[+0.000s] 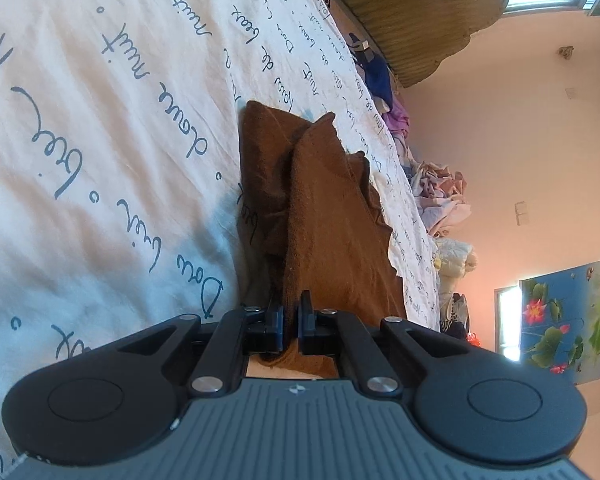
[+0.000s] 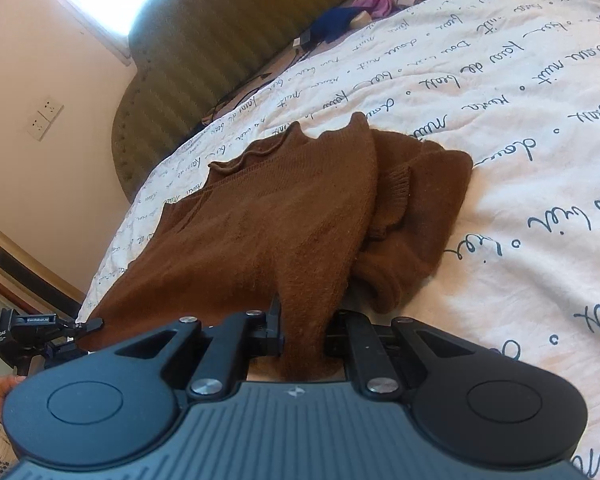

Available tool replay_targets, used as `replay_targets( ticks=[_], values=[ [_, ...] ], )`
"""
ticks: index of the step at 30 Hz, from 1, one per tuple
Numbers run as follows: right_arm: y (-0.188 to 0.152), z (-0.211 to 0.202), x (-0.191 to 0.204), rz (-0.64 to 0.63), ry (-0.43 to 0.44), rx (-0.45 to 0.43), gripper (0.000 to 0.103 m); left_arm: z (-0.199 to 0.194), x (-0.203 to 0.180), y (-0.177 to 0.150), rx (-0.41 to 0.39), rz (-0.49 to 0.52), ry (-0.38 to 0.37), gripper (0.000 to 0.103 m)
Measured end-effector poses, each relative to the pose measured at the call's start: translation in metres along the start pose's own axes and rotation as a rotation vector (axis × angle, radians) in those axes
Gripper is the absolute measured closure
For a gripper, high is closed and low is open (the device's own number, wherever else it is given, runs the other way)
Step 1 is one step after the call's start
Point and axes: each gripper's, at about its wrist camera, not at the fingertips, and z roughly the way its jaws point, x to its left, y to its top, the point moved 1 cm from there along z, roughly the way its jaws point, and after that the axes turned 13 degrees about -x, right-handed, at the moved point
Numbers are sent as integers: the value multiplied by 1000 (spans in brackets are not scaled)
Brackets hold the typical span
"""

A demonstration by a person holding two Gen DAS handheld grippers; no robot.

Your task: Fold small clothes

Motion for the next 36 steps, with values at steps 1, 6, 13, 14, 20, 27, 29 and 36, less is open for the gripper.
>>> replay_targets(
  ticks=[1,6,13,14,20,27,29,36],
  values=[
    [1,-3,1,-4,6,-3,94,-4,-1,0,2,-4,-8,98],
    [5,-10,6,-14,21,-3,94,-14,-2,-2,0,2,-20,98],
    [8,-18,5,-16,45,3,94,-19,-3,-16,14,18,-41,99],
    [9,-19,4,-19,51,11,94,-22,-3,-18,4,21,-32,99],
    [11,-34,1,-46,71,32,94,-36,2,-42,24,38,-27,99],
    [9,-55,-10,-70,75,46,94,-67,4,-60,20,68,-34,103],
    [5,-52,-10,-114,70,62,93,-68,8,-59,9,74,-21,103],
    [-4,-41,-29,46,110,56,24,-46,22,-40,-28,1,19,0]
  ],
)
